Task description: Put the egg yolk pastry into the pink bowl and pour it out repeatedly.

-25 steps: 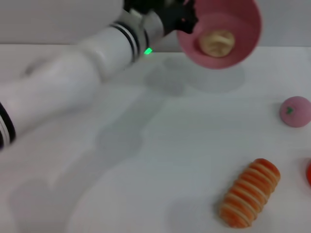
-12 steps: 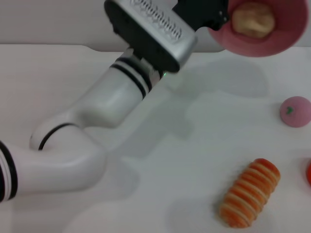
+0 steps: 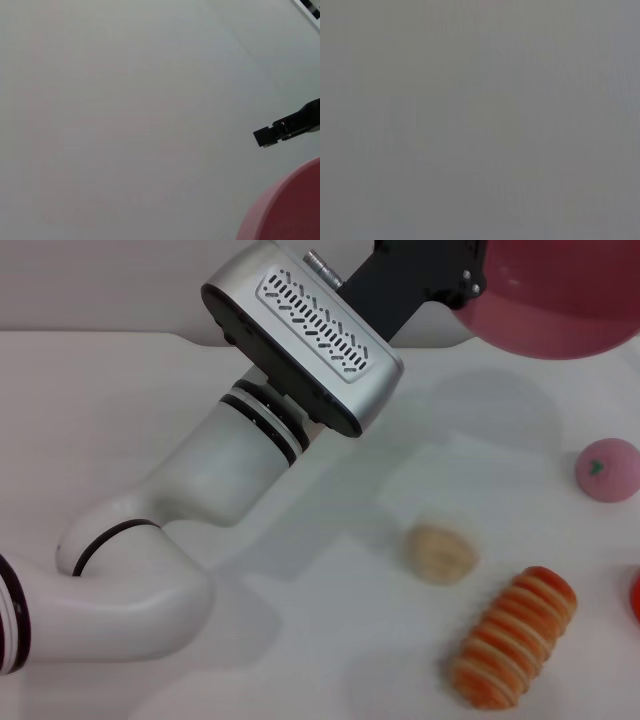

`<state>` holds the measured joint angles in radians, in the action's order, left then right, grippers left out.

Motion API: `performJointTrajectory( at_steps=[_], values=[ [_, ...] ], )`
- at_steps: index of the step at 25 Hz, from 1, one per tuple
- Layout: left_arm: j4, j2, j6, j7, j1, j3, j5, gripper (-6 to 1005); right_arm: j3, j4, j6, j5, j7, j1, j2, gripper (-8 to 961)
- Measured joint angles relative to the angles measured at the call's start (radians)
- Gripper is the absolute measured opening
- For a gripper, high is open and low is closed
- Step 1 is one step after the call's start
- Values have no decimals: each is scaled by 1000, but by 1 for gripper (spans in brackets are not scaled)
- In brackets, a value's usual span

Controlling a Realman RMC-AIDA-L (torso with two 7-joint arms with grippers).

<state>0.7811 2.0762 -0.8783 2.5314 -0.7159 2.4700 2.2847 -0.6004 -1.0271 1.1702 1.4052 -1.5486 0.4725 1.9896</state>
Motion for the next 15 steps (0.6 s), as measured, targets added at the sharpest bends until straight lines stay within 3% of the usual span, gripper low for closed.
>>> performJointTrajectory(
  at_steps=[4, 7, 10, 15],
  values=[
    [-1, -1, 21, 8, -5, -6, 1, 62, 0, 1, 0, 0, 0, -1, 4, 519],
    [-2, -1, 114, 38, -24, -43, -1, 64, -21, -5, 8, 0, 0, -9, 6, 518],
    [-1, -3, 284, 95, -61, -144, -4, 65, -70, -48, 25, 0, -4, -22, 7, 516],
    [-1, -7, 681, 123, -146, -415, -6, 67, -141, -186, 105, 3, -38, -48, 9, 514]
  ],
)
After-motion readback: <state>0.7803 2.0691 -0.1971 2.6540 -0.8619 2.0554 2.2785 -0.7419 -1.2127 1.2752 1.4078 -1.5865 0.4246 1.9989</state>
